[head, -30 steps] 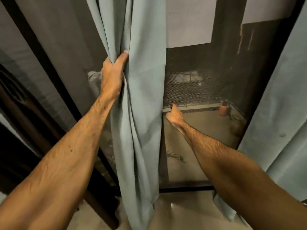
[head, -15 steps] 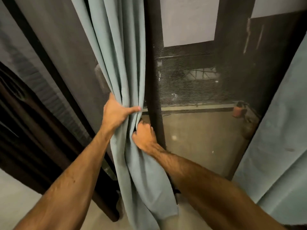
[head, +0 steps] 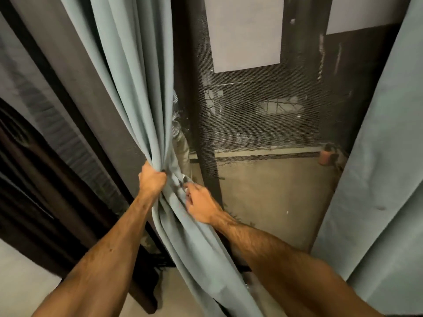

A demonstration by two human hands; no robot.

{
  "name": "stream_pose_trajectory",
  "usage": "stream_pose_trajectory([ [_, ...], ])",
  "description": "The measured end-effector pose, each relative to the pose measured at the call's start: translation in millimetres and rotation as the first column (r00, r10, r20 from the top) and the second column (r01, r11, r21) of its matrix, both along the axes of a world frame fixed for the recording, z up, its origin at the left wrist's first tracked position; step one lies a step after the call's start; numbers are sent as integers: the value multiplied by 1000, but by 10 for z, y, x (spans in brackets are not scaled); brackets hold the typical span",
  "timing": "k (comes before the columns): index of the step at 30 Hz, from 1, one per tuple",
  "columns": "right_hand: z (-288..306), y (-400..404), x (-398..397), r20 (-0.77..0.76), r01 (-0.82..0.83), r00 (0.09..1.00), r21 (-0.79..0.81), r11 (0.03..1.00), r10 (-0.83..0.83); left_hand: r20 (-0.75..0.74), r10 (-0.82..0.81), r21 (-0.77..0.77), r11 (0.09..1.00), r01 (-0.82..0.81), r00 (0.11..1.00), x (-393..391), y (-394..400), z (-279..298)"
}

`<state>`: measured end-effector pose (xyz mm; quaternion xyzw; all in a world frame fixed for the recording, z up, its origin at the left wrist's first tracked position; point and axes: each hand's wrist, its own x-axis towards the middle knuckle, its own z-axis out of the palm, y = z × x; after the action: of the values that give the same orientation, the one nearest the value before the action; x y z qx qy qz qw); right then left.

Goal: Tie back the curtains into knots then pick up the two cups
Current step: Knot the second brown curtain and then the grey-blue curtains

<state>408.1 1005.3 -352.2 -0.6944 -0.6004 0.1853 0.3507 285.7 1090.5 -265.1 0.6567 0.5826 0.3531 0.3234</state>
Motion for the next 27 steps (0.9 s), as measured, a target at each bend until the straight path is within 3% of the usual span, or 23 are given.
stream_pose_trajectory([
  [6, -320, 8, 536, -117, 209, 965, -191, 959, -234, 31, -206, -8, 978, 206, 978, -108, 39, 10],
  [10, -257, 116, 524, -232, 78, 966, -171, 982, -117, 54, -301, 48, 953, 299, 952, -100, -4, 28],
  [15, -240, 340, 349, -214, -17, 976, -247, 969, -38, 69, -328, 76, 943, 323, 942, -110, 13, 18],
  [18, -248, 353, 307, -175, 32, 982, -221, 975, -72, 72, -325, 87, 944, 319, 943, -144, 110, -4],
  [22, -133, 280, 251, 68, 168, 985, -146, 975, -160, 60, -300, 71, 953, 295, 952, -214, 342, -107],
  [27, 376, 168, 13, 158, 144, 979, -75, 987, -131, 124, -262, 93, 963, 251, 957, -139, 537, -231],
])
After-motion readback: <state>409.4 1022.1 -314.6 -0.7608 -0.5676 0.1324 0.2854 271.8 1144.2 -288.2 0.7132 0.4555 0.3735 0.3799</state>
